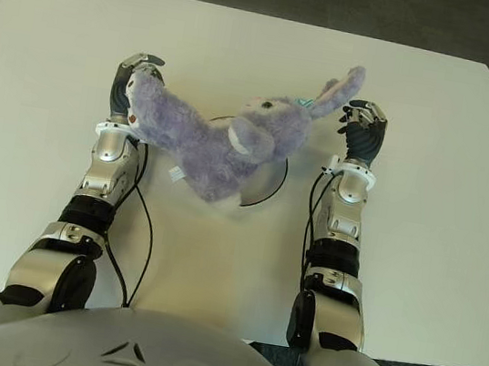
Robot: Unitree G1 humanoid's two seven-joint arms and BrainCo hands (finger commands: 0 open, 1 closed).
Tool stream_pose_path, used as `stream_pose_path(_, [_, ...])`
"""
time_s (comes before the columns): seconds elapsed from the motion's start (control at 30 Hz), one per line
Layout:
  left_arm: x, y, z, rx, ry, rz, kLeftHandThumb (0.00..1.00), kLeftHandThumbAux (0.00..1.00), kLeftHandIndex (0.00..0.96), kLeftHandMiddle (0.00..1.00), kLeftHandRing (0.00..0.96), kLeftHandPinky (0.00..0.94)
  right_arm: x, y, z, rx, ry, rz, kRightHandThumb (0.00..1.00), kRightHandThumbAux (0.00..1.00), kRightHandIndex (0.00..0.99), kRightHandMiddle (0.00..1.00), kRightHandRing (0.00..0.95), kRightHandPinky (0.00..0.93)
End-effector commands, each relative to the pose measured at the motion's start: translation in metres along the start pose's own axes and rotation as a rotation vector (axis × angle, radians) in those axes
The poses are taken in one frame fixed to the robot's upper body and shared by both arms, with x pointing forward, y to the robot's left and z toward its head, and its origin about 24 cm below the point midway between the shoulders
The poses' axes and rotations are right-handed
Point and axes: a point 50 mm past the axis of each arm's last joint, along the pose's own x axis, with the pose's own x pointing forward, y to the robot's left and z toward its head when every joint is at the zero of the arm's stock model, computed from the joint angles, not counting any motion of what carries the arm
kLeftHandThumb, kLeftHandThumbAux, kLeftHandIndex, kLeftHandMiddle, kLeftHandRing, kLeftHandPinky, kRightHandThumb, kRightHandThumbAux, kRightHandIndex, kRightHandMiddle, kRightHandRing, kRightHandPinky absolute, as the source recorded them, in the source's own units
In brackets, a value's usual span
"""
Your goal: Put the doll into the plate.
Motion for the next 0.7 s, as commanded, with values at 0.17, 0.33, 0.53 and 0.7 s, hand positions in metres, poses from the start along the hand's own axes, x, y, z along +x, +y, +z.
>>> stream_pose_path(0.17, [-0.019,0.003,-0.025,-0.002,0.11,-0.002,0.718,0.698,0.445,0.728,0.752,0.757,-0.006,0.003,-0.008,-0.01,0.042,0.011,0.709,0.716,0.435,0.699,0.715,0.667])
stream_pose_path(0.33, [-0.019,0.002,-0.025,0.004,0.117,-0.011,0.718,0.698,0.445,0.725,0.748,0.75,-0.011,0.007,-0.013,-0.017,0.068,0.045,0.71,0.716,0.435,0.705,0.721,0.67])
stream_pose_path(0.53, [-0.019,0.0,-0.024,-0.009,0.114,-0.006,0.718,0.697,0.446,0.725,0.747,0.751,-0.013,0.008,-0.016,-0.016,0.085,0.064,0.712,0.716,0.436,0.713,0.728,0.67])
stream_pose_path(0.7, [-0.019,0.0,-0.024,-0.015,0.11,0.0,0.72,0.696,0.446,0.719,0.74,0.748,-0.014,0.009,-0.018,-0.016,0.092,0.068,0.713,0.716,0.437,0.721,0.734,0.665])
